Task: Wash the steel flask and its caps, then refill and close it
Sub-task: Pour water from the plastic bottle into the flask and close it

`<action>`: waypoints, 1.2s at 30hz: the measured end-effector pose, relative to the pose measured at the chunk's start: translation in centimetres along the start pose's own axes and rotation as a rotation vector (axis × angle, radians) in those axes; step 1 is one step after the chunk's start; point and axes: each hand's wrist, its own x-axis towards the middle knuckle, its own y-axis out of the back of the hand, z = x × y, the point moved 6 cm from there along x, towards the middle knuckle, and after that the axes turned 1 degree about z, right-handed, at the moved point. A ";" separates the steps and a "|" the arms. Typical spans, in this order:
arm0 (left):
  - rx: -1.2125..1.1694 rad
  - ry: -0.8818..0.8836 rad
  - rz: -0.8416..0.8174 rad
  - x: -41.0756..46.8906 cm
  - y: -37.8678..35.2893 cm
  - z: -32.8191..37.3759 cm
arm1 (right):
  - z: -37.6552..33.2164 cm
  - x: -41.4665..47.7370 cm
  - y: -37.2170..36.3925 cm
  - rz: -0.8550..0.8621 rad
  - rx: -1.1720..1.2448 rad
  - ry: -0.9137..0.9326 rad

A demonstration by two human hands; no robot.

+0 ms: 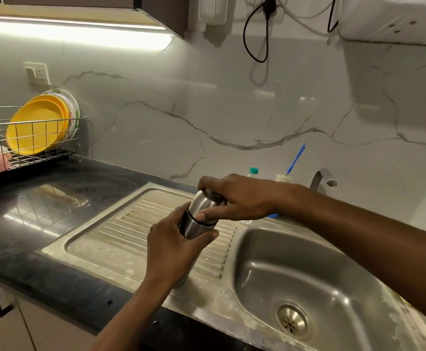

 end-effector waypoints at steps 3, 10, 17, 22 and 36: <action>0.023 -0.007 0.031 -0.3 0.1 0.3 | -0.4 0.2 -0.6 0.137 -0.029 -0.041; 0.053 0.002 0.046 -0.1 0.2 0.4 | -0.2 -0.1 -1.4 0.240 0.057 -0.178; 0.079 -0.028 0.004 3.9 -0.3 1.1 | 3.7 -4.8 -0.5 0.452 0.372 -0.341; -0.016 0.023 -0.001 10.2 -1.8 0.7 | 6.7 -9.1 -1.3 0.578 0.517 -0.431; -0.055 0.208 0.042 18.1 -13.1 -6.4 | 11.5 -15.5 -3.7 0.560 0.472 -0.529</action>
